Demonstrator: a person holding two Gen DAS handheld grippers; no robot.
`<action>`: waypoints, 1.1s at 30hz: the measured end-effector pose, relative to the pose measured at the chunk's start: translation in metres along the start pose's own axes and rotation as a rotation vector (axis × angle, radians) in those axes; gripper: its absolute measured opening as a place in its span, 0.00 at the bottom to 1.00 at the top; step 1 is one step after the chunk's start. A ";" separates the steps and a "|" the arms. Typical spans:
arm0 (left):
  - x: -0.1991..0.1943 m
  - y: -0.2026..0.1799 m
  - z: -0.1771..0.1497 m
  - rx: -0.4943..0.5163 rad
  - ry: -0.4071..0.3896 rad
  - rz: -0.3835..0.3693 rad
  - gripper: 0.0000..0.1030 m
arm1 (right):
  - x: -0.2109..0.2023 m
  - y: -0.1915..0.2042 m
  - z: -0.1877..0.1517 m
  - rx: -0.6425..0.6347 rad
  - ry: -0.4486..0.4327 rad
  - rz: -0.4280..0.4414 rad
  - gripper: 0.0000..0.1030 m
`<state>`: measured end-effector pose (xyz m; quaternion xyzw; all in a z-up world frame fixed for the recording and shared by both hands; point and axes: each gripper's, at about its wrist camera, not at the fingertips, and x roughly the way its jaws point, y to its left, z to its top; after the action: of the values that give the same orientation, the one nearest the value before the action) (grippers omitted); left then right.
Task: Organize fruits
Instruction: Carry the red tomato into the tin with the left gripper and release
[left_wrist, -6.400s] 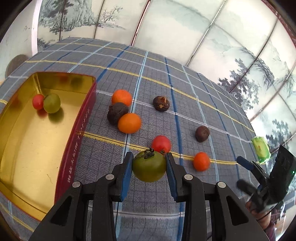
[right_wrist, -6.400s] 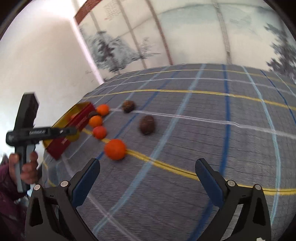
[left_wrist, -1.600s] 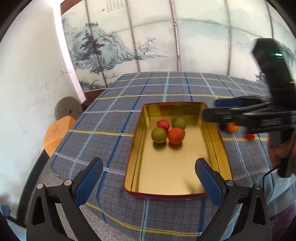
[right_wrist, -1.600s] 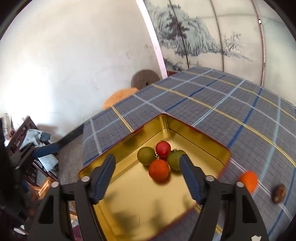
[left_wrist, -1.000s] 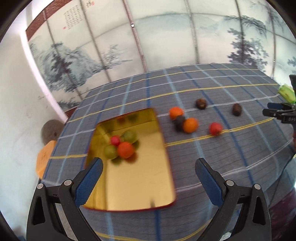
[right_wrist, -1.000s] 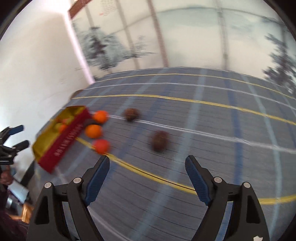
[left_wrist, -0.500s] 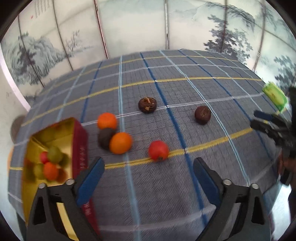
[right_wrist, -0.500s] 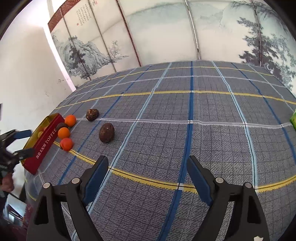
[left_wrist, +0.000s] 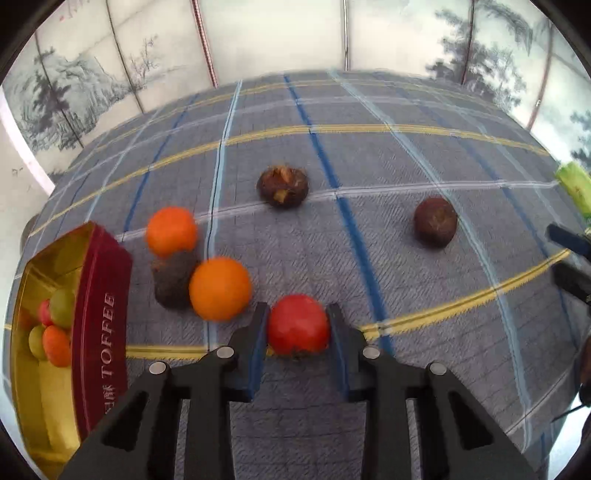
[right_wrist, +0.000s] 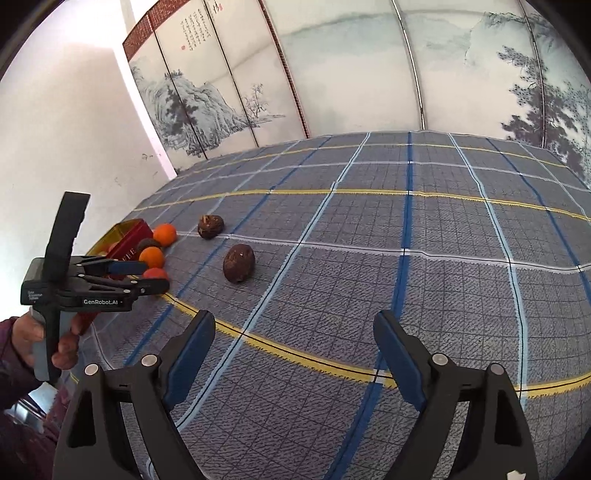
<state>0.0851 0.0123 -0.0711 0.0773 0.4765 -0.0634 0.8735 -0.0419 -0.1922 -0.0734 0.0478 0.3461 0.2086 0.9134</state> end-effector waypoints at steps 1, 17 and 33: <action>0.000 -0.001 0.000 0.002 -0.003 0.001 0.30 | 0.001 0.000 0.000 -0.002 0.005 -0.009 0.83; -0.056 0.011 -0.005 -0.015 -0.096 -0.045 0.30 | 0.011 0.000 0.001 -0.005 0.053 -0.101 0.83; -0.120 0.082 -0.019 -0.116 -0.184 0.054 0.31 | 0.015 -0.001 0.002 0.000 0.080 -0.133 0.83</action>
<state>0.0202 0.1007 0.0266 0.0332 0.3947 -0.0189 0.9180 -0.0301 -0.1863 -0.0817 0.0161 0.3846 0.1491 0.9108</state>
